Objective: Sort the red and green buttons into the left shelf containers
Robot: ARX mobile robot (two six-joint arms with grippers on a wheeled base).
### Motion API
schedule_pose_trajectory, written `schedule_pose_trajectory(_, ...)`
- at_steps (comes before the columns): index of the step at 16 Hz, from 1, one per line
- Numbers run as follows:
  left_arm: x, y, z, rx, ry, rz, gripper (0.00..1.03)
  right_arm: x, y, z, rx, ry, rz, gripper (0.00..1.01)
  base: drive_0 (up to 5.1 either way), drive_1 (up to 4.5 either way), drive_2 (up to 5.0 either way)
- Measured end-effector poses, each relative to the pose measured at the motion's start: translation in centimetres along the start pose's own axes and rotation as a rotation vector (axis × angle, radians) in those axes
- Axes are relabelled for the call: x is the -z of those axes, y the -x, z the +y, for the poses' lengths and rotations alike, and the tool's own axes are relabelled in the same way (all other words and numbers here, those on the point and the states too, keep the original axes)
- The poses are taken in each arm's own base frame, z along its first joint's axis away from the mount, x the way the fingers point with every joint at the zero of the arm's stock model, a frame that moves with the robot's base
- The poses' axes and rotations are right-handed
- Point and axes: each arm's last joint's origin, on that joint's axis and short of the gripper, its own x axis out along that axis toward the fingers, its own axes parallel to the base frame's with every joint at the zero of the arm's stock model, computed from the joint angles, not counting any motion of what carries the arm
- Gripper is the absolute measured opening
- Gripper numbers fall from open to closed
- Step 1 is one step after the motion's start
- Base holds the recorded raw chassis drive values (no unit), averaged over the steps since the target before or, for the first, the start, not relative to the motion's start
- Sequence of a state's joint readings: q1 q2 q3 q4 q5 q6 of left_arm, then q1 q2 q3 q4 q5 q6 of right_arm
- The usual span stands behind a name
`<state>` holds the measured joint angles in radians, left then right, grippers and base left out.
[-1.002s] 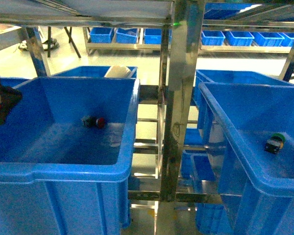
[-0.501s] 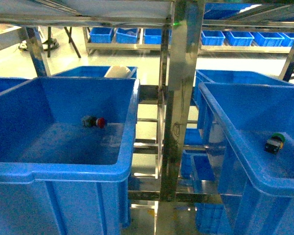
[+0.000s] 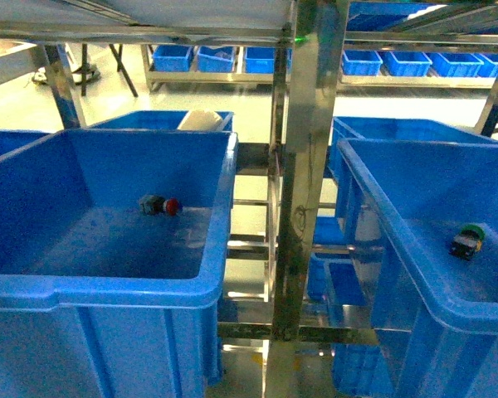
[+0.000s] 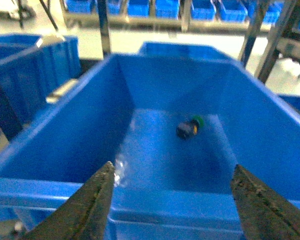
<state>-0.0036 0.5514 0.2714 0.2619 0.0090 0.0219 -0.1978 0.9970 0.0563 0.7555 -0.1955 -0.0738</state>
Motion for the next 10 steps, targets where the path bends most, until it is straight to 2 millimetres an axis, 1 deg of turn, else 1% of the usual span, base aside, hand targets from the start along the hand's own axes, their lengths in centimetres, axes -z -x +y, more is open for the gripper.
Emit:
schedule_pose_trajectory(1, 0.9, 0.4, 0.0, -0.006, 0.007, 0.004, 0.62, -0.6, 0.8, 0.5, -0.007, -0.006, -0.112, 0.61, 0.0, 0.00, 0.0)
schedule_pose_trajectory(2, 1.2, 0.8, 0.0, -0.011, 0.014, -0.014, 0.49, -1.8, 1.3, 0.7, 0.008, -0.008, -0.186, 0.48, 0.0, 0.00, 0.0)
schedule_pose_trajectory(3, 1.6, 1.1, 0.0, -0.011, 0.015, -0.025, 0.36, -1.9, 1.6, 1.0, 0.002, -0.019, -0.184, 0.35, 0.0, 0.00, 0.0)
schedule_pose_trajectory(5, 3.0, 1.6, 0.0, -0.011, 0.015, -0.013, 0.11, -1.4, 2.2, 1.4, 0.001, -0.025, -0.156, 0.11, 0.0, 0.00, 0.0)
schedule_pose_trajectory(6, 3.5, 1.8, 0.0, -0.010, 0.020, -0.008, 0.01, -1.7, 2.7, 1.7, 0.023, -0.023, -0.179, 0.01, 0.0, 0.00, 0.0)
schedule_pose_trajectory(7, 3.8, 2.0, -0.1, -0.012, 0.019, -0.008, 0.01, -1.8, 3.0, 2.6, -0.003, -0.027, -0.187, 0.02, 0.0, 0.00, 0.0)
schedule_pose_trajectory(10, 4.6, 2.5, -0.1, -0.011, 0.019, -0.012, 0.01, -1.9, 3.8, 2.6, 0.005, -0.029, -0.190, 0.02, 0.0, 0.00, 0.0)
